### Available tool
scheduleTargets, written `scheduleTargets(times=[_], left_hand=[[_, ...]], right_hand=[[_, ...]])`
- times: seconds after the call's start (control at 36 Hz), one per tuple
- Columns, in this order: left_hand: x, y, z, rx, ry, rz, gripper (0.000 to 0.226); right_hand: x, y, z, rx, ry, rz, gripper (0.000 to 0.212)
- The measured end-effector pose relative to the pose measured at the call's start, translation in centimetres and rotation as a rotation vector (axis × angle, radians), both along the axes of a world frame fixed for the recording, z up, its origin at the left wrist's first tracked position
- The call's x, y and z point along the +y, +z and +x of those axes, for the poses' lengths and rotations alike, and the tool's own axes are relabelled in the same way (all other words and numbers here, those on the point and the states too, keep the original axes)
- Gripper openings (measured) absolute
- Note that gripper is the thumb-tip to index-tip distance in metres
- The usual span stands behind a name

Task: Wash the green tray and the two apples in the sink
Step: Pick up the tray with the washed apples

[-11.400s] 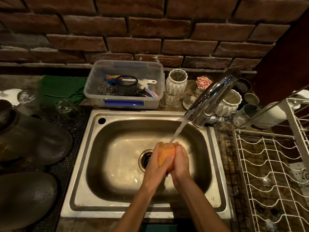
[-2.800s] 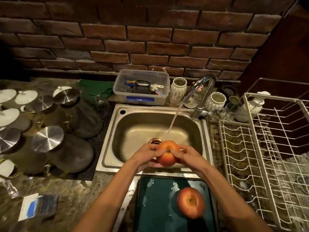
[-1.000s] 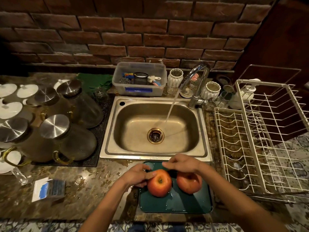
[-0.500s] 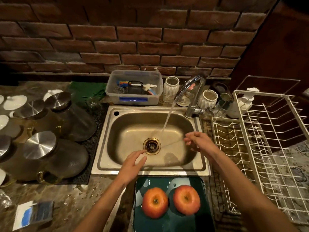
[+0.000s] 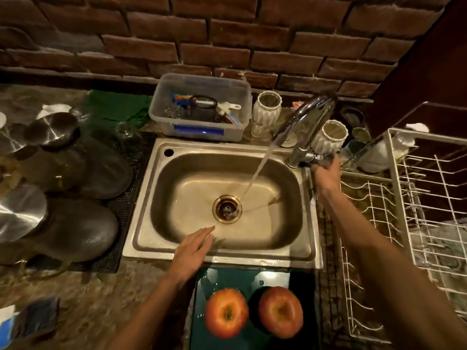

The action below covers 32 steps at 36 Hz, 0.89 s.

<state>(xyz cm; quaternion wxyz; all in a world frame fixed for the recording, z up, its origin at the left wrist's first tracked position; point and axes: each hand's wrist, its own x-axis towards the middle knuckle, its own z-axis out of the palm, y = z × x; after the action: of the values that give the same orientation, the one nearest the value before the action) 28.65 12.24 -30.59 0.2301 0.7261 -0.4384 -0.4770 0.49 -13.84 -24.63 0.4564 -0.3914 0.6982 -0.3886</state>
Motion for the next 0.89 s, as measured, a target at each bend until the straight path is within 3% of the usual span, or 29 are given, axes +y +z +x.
scheduleTargets(times=[0.08, 0.22, 0.31, 0.42, 0.53, 0.64, 0.75, 0.89], left_hand=[[0.2, 0.1, -0.2, -0.072, -0.023, 0.049, 0.04], [0.7, 0.3, -0.5, -0.17, -0.071, 0.088, 0.039], [0.9, 0.3, -0.3, -0.18, -0.072, 0.08, 0.04], [1.0, 0.9, -0.1, -0.067, 0.029, -0.009, 0.028], [1.6, 2.2, 0.2, -0.053, 0.052, -0.036, 0.026], [2.4, 3.6, 0.8, -0.098, 0.054, 0.011, 0.043], [3.4, 5.0, 1.5, -0.122, 0.04, 0.077, 0.065], [5.4, 6.2, 1.5, 0.071, 0.048, 0.178, 0.091]], right_hand=[[0.2, -0.2, 0.6, -0.002, 0.018, -0.021, 0.08], [0.0, -0.7, 1.2, 0.212, 0.133, -0.009, 0.089], [-0.2, -0.5, 0.9, 0.133, 0.154, 0.023, 0.09], [1.0, 0.0, 0.1, 0.109, 0.173, 0.097, 0.066], [5.3, -0.1, -1.3, 0.089, 0.232, 0.245, 0.061], [11.4, 0.8, -2.8, 0.059, 0.352, 0.348, 0.063], [16.7, 2.2, -3.4, 0.024, 0.476, 0.352, 0.079], [22.1, 3.1, -3.7, -0.014, 0.559, 0.387, 0.108]])
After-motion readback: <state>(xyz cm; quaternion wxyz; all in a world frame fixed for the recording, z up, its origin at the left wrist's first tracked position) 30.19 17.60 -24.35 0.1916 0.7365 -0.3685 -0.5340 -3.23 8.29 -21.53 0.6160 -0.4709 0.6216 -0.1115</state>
